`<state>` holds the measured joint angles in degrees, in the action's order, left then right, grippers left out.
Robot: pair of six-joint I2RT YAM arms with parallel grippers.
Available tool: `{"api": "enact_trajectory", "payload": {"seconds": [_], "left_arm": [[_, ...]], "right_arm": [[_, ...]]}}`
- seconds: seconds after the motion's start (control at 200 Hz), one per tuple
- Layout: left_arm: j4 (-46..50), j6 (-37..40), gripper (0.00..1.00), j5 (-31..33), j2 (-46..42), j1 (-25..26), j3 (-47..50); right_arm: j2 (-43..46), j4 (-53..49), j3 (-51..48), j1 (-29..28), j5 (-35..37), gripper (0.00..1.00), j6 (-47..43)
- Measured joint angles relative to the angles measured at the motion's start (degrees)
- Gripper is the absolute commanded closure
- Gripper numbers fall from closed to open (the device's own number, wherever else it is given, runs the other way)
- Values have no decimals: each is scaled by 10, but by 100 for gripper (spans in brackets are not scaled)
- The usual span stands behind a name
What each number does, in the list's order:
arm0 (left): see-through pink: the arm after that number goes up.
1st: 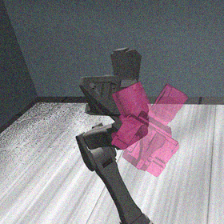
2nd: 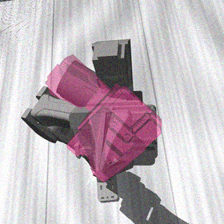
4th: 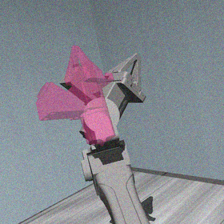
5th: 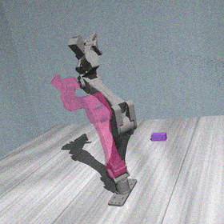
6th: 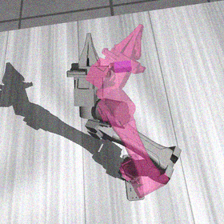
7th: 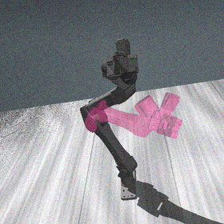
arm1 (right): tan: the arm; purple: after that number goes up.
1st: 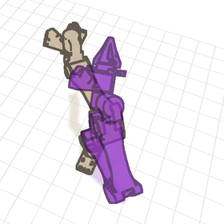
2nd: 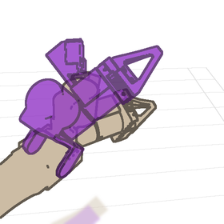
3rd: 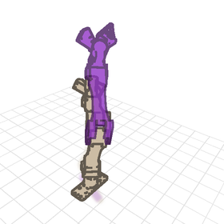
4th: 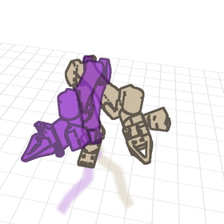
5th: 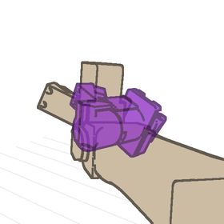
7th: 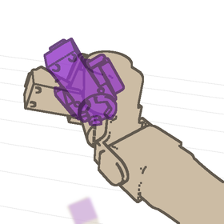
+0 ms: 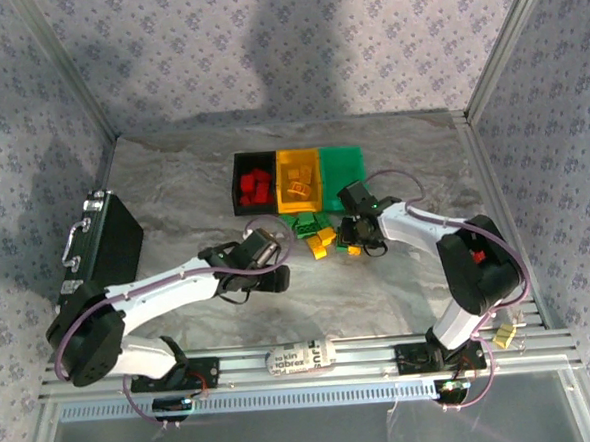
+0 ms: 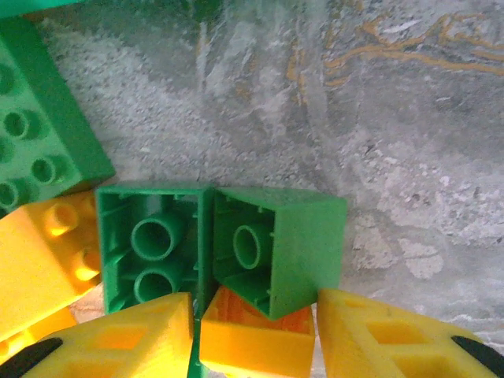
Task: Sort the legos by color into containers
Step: Pick up the lego from the center of the table, then place the lego in the container.
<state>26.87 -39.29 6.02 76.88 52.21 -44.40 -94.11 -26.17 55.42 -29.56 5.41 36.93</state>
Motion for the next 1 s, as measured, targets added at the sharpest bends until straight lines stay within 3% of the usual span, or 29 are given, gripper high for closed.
{"api": "enact_trajectory", "payload": {"seconds": [0.305, 0.485, 0.73, 0.999], "left_arm": [[-4, -9, 19, 4, -16, 0, 11], [-6, -9, 19, 7, -16, 0, 11], [-7, -9, 19, 9, -16, 0, 11], [-17, -12, 19, 8, -16, 1, 11]], "right_arm": [[2, -8, -2, -5, 28, 62, 16], [26, -17, -21, -12, 38, 70, 24], [76, -46, -24, -24, 57, 71, 26], [95, -87, 98, -49, 51, 70, -9]]}}
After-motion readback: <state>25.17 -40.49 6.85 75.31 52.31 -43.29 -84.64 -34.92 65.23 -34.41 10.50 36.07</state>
